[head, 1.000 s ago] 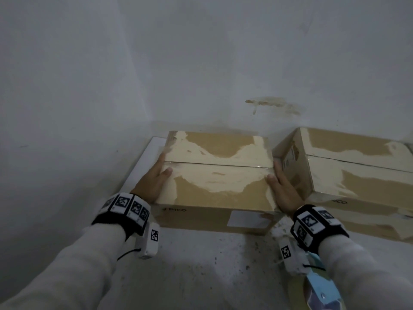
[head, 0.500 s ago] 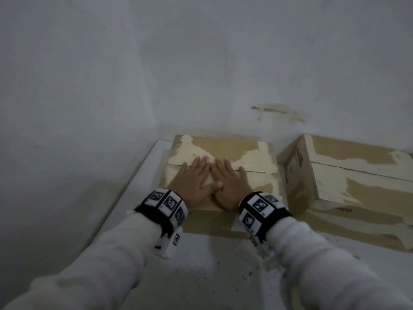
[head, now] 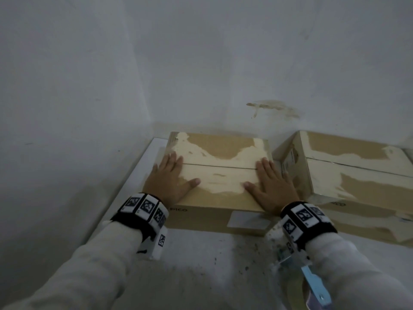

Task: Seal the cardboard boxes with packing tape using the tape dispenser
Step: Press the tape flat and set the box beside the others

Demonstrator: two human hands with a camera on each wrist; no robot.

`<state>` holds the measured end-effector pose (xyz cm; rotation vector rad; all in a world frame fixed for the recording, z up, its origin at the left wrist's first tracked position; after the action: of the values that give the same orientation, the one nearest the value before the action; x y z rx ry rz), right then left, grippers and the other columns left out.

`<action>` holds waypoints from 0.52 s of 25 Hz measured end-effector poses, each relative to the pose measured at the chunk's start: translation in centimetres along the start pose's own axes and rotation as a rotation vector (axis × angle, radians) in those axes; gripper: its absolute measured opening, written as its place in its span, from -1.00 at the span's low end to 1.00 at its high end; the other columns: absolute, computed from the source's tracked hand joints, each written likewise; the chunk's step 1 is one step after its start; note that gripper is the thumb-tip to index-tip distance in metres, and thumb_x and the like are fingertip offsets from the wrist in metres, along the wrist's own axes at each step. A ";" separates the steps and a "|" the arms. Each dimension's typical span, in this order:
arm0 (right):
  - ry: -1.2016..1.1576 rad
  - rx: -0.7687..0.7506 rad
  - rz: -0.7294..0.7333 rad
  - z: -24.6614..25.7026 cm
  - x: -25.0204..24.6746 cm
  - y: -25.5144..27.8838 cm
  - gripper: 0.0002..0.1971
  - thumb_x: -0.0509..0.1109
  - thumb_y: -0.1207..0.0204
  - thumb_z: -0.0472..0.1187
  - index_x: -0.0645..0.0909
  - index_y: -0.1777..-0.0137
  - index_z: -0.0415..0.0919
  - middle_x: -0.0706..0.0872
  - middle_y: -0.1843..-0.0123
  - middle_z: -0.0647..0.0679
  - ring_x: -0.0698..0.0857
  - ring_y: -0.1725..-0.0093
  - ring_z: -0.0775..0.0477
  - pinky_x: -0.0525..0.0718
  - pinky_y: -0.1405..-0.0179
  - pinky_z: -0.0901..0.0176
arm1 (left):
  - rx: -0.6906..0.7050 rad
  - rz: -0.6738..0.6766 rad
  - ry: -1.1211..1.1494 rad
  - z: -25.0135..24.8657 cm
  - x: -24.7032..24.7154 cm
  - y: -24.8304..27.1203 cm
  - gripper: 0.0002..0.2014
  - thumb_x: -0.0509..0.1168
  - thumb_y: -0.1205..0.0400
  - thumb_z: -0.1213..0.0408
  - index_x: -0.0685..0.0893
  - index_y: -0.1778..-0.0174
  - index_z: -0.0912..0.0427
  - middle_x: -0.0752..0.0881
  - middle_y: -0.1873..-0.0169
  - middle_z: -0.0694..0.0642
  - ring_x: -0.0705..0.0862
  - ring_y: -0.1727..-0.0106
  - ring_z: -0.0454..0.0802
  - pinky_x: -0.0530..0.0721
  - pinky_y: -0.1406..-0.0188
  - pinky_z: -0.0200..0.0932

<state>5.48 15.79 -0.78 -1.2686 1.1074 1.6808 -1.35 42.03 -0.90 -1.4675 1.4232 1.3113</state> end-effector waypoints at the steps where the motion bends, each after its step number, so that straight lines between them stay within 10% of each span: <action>1: -0.027 -0.002 -0.007 -0.3 0.0 0.1 -0.15 -0.16 -0.51 0.40 -0.23 -0.66 -0.08 -0.26 -0.71 -0.02 -0.22 -0.68 -0.03 -0.13 -0.65 -0.20 | -0.003 -0.019 0.049 0.0 0.0 0.0 -0.08 -0.07 -0.51 -0.43 -0.05 -0.67 0.08 -0.18 -0.68 0.10 -0.20 -0.69 0.04 -0.10 -0.65 0.14; 7: -0.160 0.008 -0.067 -0.7 0.2 0.1 -0.15 -0.05 -0.46 0.42 -0.13 -0.66 0.00 -0.22 -0.72 -0.05 -0.20 -0.69 -0.14 -0.10 -0.64 -0.23 | -0.091 -0.130 0.404 1.0 -0.7 0.3 -0.28 0.35 -0.49 -0.16 0.30 -0.56 -0.10 -0.04 -0.67 0.11 0.06 -0.67 0.14 0.18 -0.59 0.06; 13: -0.531 0.069 -0.109 -1.1 -0.3 0.4 0.00 0.34 -0.45 0.22 -0.18 -0.66 -0.22 -0.19 -0.72 -0.07 -0.07 -0.69 -0.08 0.04 -0.62 0.03 | -0.209 -0.109 0.808 2.1 -0.7 0.3 -0.16 0.43 -0.52 0.07 0.11 -0.64 0.08 0.16 -0.64 0.03 0.18 -0.63 0.04 0.21 -0.59 0.02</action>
<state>5.51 14.61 -0.57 -0.7541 0.7523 1.7390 -1.99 44.15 -0.69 -2.3421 1.6724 0.8320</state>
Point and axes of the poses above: each hand's wrist, its own y-axis away from the middle knuckle, its own x-axis out of the palm, z = x × y, the point moved 5 cm from there along -y, towards the middle knuckle
